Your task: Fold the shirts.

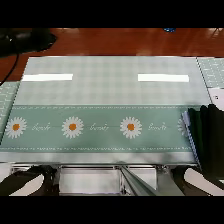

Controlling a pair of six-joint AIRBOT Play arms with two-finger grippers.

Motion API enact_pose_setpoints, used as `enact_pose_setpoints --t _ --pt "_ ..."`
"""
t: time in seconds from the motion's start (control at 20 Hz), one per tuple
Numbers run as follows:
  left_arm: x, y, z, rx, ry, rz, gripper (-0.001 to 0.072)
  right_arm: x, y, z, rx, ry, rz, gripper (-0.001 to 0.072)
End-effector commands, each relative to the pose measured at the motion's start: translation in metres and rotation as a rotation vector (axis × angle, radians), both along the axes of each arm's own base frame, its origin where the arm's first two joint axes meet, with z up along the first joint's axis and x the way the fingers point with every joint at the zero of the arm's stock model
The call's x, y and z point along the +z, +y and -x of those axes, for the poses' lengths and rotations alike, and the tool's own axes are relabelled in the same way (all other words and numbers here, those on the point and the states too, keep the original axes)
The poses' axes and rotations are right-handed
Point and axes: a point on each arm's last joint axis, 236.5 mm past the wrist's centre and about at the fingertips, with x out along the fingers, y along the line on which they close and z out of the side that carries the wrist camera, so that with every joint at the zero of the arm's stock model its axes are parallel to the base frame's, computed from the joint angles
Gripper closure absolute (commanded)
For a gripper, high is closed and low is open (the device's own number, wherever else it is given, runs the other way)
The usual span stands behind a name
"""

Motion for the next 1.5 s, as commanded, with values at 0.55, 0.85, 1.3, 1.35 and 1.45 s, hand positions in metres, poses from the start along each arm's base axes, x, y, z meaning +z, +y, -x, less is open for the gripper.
enact_pose_setpoints --t 0.55,0.85,1.3,1.35,1.45 --pt "-0.189 0.022 0.017 0.037 0.459 -0.314 0.0682 -0.198 0.110 -0.028 0.320 0.508 0.403 0.0689" --pt "-0.195 0.022 0.016 0.036 0.472 -0.317 0.0682 -0.198 0.109 -0.028 0.319 0.506 0.403 0.0689" --pt "-0.205 0.022 0.016 0.034 0.493 -0.322 0.0682 -0.198 0.109 -0.028 0.319 0.506 0.403 0.0689" --pt "-0.205 0.022 0.015 0.033 0.494 -0.322 0.0682 -0.198 0.109 -0.028 0.319 0.506 0.403 0.0689" --pt "-0.205 0.022 0.015 0.033 0.494 -0.322 0.0682 -0.198 0.109 -0.028 0.319 0.506 0.403 0.0689"
